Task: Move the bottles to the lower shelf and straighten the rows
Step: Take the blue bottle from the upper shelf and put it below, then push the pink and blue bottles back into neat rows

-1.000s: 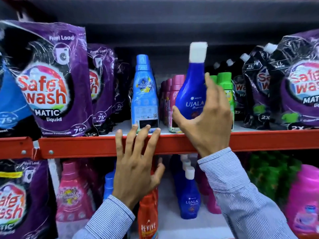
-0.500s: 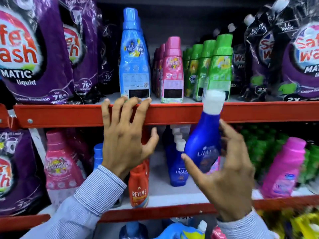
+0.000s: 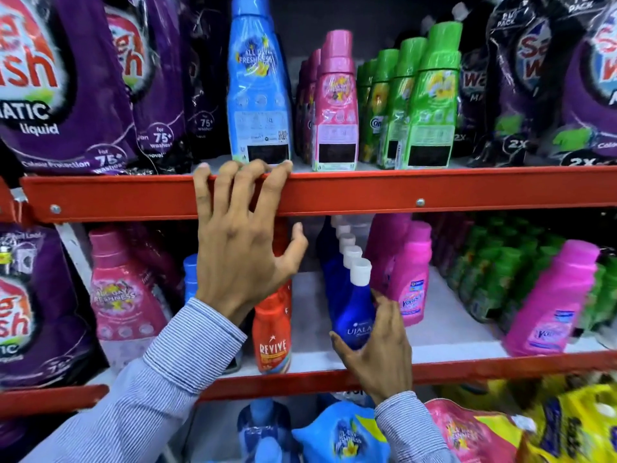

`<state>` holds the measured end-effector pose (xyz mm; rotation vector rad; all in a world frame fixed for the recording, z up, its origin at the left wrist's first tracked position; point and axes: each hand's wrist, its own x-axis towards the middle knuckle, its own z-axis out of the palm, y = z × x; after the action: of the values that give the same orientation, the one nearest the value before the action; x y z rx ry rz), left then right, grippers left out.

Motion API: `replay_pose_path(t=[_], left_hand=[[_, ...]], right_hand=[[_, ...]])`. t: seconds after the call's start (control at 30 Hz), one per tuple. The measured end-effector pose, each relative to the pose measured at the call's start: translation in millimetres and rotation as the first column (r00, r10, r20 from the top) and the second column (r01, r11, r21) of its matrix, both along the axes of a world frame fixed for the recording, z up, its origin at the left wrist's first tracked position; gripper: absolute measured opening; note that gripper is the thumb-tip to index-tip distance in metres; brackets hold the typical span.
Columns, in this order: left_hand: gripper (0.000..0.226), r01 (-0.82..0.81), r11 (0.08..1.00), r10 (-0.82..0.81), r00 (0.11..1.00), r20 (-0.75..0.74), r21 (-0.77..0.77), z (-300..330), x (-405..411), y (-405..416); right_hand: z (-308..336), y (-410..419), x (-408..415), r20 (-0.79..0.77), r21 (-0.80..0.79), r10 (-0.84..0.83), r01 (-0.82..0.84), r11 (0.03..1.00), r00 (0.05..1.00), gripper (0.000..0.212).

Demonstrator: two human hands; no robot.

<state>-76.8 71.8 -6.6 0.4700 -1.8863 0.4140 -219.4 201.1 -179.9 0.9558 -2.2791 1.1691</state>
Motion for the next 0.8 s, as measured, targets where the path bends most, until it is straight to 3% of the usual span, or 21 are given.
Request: replay_pose_path(t=[0.27,0.47,0.63,0.8], left_hand=[[0.074,0.046,0.998,-0.046,0.999,-0.008,0.038,-4,0,8],[0.065,0.286,0.956,-0.282,0.957,-0.061,0.061,-64,-4,45],[0.063,0.386,0.885,-0.431,0.891,0.143,0.261,-156,-30,75],[0.07,0.351,0.864,-0.487,0.765,0.423,0.36,-211,-61,96]], right_hand=[[-6,2,-6,0.024,-0.022,0.03,-0.029,0.999,0.999,0.091],[-15,25,-12,0.028,-0.042,0.143,-0.142,0.989,0.989,0.086],[-25,69,-28,0.008,-0.115,0.052,-0.051,0.992,0.999,0.06],[-32,115,-61,0.024,-0.158,-0.12,0.122,0.98,0.992,0.054]])
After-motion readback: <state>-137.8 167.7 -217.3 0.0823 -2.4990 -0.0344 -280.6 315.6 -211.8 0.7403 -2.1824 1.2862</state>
